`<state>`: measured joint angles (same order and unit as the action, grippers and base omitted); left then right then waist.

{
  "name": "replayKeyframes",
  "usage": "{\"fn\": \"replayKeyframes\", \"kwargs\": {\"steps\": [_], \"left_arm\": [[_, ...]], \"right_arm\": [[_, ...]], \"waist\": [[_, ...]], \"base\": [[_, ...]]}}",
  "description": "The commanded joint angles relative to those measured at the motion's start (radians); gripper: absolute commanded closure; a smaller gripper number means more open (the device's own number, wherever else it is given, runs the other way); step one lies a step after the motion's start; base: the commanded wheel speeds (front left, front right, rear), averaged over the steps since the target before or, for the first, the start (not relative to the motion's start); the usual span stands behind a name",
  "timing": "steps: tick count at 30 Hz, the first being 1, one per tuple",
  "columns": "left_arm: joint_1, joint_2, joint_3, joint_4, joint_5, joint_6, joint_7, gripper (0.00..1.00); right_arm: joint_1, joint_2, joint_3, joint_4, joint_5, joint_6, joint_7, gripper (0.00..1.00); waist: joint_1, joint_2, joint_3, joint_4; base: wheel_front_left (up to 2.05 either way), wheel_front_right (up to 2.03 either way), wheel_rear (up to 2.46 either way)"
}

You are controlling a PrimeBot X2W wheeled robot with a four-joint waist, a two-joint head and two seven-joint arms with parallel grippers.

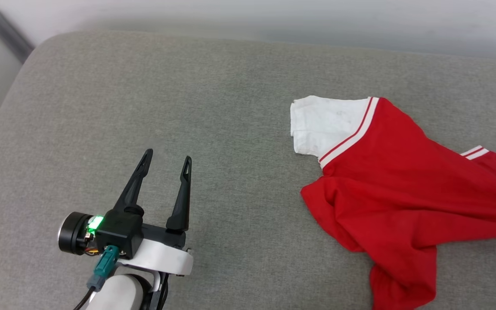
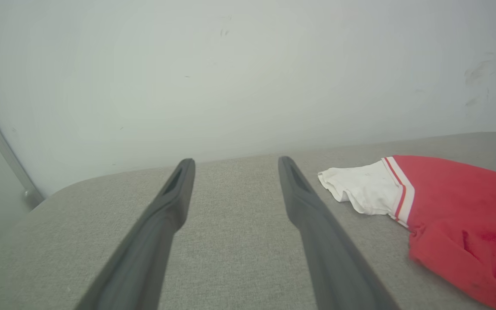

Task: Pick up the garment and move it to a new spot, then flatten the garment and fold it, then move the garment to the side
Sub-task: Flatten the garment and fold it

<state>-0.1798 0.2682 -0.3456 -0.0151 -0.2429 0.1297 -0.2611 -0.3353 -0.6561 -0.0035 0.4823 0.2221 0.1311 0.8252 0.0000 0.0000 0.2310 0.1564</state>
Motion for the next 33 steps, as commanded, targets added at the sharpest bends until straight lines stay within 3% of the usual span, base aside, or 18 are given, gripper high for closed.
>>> {"fn": "replayKeyframes", "kwargs": {"steps": [1,6,13,17,21,27,33], "left_arm": [[-0.004,0.005,0.002,0.002,-0.003,0.000,-0.001,0.00],[-0.009,0.022,0.012,-0.001,-0.010,-0.004,0.005,0.00],[-0.030,0.051,0.034,-0.018,-0.034,-0.017,0.017,0.00],[-0.059,0.067,0.039,-0.034,-0.061,-0.046,0.047,0.00],[-0.127,0.106,0.035,-0.052,-0.094,-0.109,0.109,0.00],[-0.333,0.169,-0.005,-0.052,-0.211,-0.227,0.372,0.00],[-0.586,0.235,-0.088,0.055,-0.390,-0.257,0.758,0.00]], "right_arm": [[0.001,0.016,-0.013,-0.014,0.000,-0.001,-0.022,0.00],[-0.012,0.096,-0.099,-0.094,-0.008,-0.001,-0.220,0.00],[0.052,0.240,-0.167,-0.317,0.018,-0.001,-0.521,0.00],[0.122,0.357,-0.208,-0.470,0.027,-0.001,-0.665,0.00],[0.182,0.461,-0.239,-0.591,0.024,-0.001,-0.769,0.00],[0.220,0.525,-0.260,-0.683,-0.018,-0.001,-0.840,0.00],[0.203,0.561,-0.245,-0.705,-0.031,-0.001,-0.862,0.00]], "waist": [[0.0000,0.0000,-0.005,-0.011],[0.0000,0.0000,-0.028,-0.044],[0.0000,0.0000,-0.051,-0.104],[0.0000,0.0000,-0.047,-0.147],[0.0000,0.0000,-0.024,-0.195],[0.0000,0.0000,0.040,-0.260],[0.0000,0.0000,0.114,-0.335]], "base": [[0.00,0.00,0.00],[0.00,0.00,0.00],[0.00,0.00,0.00],[0.00,0.00,0.00],[0.00,0.00,0.00],[0.00,0.00,0.00],[0.00,0.00,0.00]]}}
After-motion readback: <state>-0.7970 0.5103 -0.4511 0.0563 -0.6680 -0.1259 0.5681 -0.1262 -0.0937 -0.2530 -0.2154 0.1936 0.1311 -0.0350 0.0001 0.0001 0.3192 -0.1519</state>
